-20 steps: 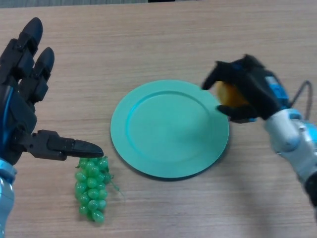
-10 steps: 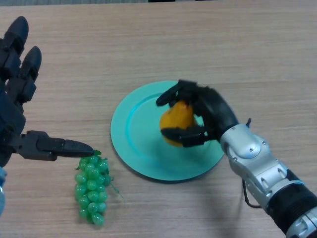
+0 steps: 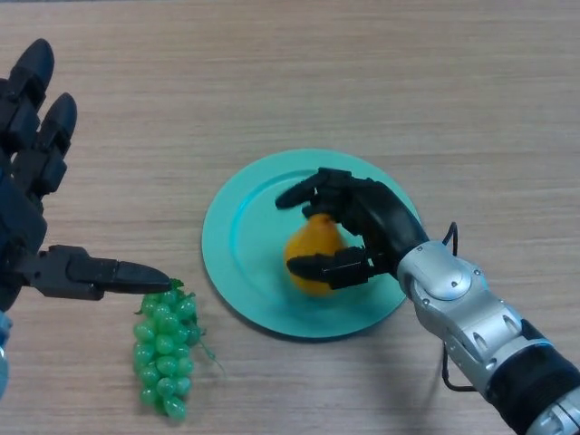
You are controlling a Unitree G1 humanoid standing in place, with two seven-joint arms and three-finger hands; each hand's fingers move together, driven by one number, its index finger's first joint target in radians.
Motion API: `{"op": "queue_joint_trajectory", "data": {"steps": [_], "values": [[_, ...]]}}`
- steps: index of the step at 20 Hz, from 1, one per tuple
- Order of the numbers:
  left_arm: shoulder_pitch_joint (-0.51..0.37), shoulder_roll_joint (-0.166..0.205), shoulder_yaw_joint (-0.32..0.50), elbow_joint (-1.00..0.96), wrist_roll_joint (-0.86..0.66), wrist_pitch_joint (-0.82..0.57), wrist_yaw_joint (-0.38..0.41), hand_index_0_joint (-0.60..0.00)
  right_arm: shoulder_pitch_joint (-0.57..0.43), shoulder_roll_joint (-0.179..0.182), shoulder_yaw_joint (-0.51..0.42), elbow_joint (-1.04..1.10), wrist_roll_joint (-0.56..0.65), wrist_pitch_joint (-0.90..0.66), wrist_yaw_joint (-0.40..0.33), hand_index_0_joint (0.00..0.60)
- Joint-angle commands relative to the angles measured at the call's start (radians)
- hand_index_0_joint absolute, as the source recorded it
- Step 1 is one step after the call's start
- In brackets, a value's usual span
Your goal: Pick up the yellow pear and place it on the plate
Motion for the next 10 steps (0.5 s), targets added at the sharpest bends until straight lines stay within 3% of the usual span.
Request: {"op": "queue_joint_trajectory", "data": {"steps": [1,6,10], "values": [[-0.019,0.026,0.071,-0.065,-0.044,-0.173,0.001,0.000,-0.046,-0.007,-0.093,-0.130,-0.005,-0.088,-0.008,0.000],[-0.003,0.029,0.073,-0.111,-0.052,-0.119,-0.007,0.000,0.036,-0.007,-0.223,-0.436,0.005,0.044,0.005,0.000],[-0.013,0.024,0.069,-0.113,-0.044,-0.113,-0.014,0.000,0.162,-0.007,-0.375,-0.791,0.007,0.207,0.118,0.000]]}}
